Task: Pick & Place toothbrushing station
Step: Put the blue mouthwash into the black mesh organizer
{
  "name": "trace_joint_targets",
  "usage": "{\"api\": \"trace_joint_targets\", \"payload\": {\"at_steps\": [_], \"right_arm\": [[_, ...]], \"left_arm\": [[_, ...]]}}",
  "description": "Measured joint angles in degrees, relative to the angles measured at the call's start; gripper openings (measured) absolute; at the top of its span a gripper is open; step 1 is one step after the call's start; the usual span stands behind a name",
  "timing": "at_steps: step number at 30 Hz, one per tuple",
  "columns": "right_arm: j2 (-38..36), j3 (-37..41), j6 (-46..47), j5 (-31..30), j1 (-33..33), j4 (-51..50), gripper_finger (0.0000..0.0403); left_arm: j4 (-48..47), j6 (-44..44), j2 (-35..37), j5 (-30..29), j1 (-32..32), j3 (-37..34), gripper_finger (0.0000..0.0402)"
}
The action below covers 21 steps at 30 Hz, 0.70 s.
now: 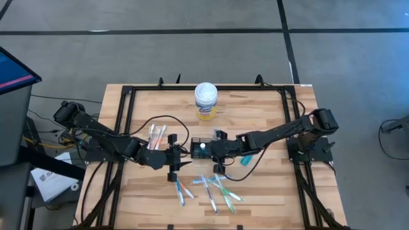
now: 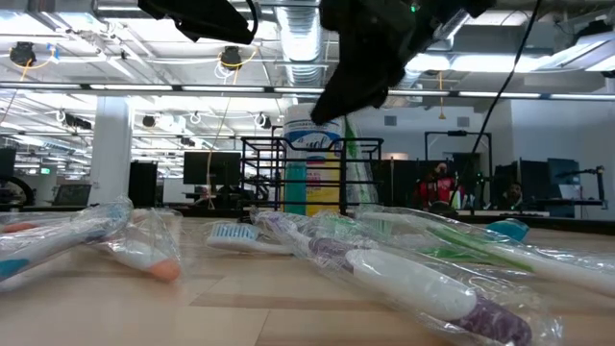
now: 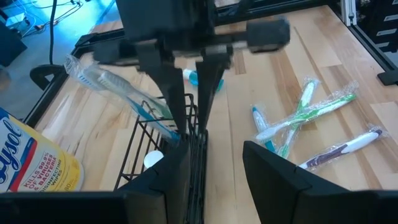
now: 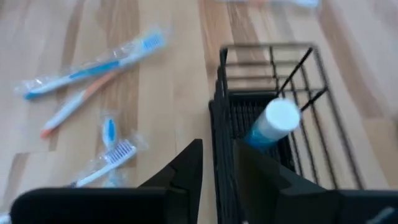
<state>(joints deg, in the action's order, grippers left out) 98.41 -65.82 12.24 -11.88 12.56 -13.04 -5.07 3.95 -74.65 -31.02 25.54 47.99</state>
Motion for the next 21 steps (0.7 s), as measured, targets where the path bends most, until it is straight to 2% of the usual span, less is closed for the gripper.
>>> {"api": "trace_joint_targets", "payload": {"at_steps": [10,21], "right_arm": [[-2.4,-0.1,0.4,-0.2,3.1,-6.1,0.0081],[-6.4,-0.1,8.6,-1.7,6.4,-25.8,0.0081]], "left_arm": [[0.0,0.5,0.0,0.0,0.0,0.0,0.0143],[0.0,0.8,0.0,0.0,0.0,0.0,0.0143]]}}
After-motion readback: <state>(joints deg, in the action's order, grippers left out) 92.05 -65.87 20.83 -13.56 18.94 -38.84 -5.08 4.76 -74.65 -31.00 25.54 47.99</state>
